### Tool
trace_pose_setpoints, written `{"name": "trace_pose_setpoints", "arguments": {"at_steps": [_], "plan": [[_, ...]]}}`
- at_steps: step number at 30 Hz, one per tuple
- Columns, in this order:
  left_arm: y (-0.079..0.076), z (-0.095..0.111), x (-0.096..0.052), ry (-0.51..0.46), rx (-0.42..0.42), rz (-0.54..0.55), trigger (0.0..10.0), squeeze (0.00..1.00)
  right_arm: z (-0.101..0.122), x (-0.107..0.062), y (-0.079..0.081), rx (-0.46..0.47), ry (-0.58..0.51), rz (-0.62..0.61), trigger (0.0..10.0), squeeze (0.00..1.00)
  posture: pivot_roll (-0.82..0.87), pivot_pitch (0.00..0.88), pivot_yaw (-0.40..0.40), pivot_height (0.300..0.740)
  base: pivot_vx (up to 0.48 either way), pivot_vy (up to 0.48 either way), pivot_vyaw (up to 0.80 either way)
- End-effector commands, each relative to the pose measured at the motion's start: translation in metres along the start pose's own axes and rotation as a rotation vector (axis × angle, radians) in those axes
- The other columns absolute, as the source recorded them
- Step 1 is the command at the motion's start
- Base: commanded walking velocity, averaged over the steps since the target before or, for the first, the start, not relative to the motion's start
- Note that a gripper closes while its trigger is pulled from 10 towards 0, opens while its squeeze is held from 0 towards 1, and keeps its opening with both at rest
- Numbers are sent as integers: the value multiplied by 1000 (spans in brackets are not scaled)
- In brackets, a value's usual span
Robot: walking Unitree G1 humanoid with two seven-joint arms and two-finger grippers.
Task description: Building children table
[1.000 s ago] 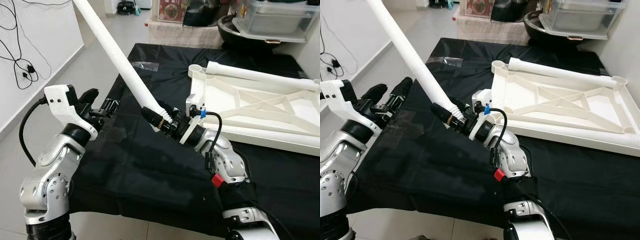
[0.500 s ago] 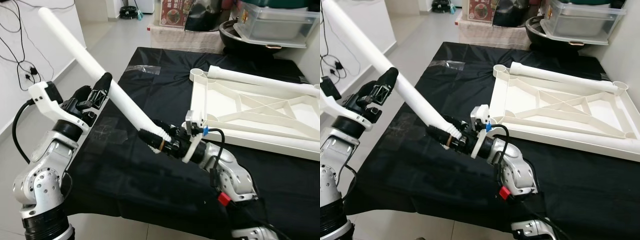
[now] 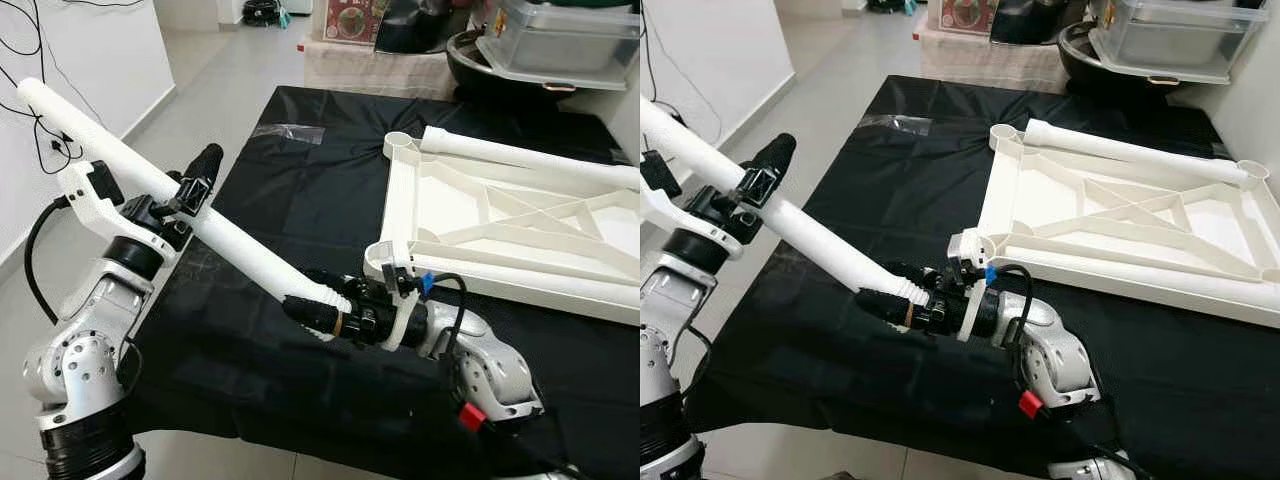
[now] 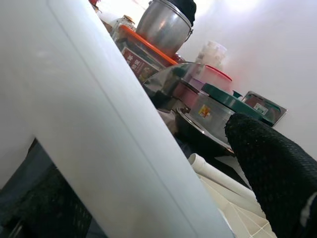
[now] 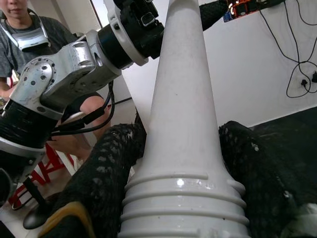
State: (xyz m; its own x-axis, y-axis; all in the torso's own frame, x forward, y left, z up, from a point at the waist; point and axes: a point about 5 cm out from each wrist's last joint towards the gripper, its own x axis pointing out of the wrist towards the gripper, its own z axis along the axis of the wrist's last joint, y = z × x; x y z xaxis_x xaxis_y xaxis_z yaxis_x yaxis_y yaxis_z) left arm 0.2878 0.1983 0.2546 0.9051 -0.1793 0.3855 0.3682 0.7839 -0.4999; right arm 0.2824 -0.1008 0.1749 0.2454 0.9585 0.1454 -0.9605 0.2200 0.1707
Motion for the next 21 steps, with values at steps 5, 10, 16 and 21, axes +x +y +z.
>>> {"name": "trace_pose_setpoints", "arguments": {"at_steps": [5, 10, 16, 21], "plan": [[4, 5, 1, -30, 17, 35, 0, 0, 2, 1, 5, 0, -9, 37, 0, 0, 77, 78, -5, 740, 0, 0, 0], [5, 6, 2, -41, 5, 43, 0, 0, 4, 1, 3, -4, -9, 23, 0, 0, 75, 81, -5, 740, 0, 0, 0], [7, 8, 5, -52, 21, 75, 0, 0, 10, 5, 1, -15, -31, -7, 0, 0, 78, 80, -5, 740, 0, 0, 0], [10, 14, 6, -73, 46, 106, 0, 0, 16, 8, -2, -50, -49, -40, 0, 0, 77, 76, -5, 740, 0, 0, 0]]}}
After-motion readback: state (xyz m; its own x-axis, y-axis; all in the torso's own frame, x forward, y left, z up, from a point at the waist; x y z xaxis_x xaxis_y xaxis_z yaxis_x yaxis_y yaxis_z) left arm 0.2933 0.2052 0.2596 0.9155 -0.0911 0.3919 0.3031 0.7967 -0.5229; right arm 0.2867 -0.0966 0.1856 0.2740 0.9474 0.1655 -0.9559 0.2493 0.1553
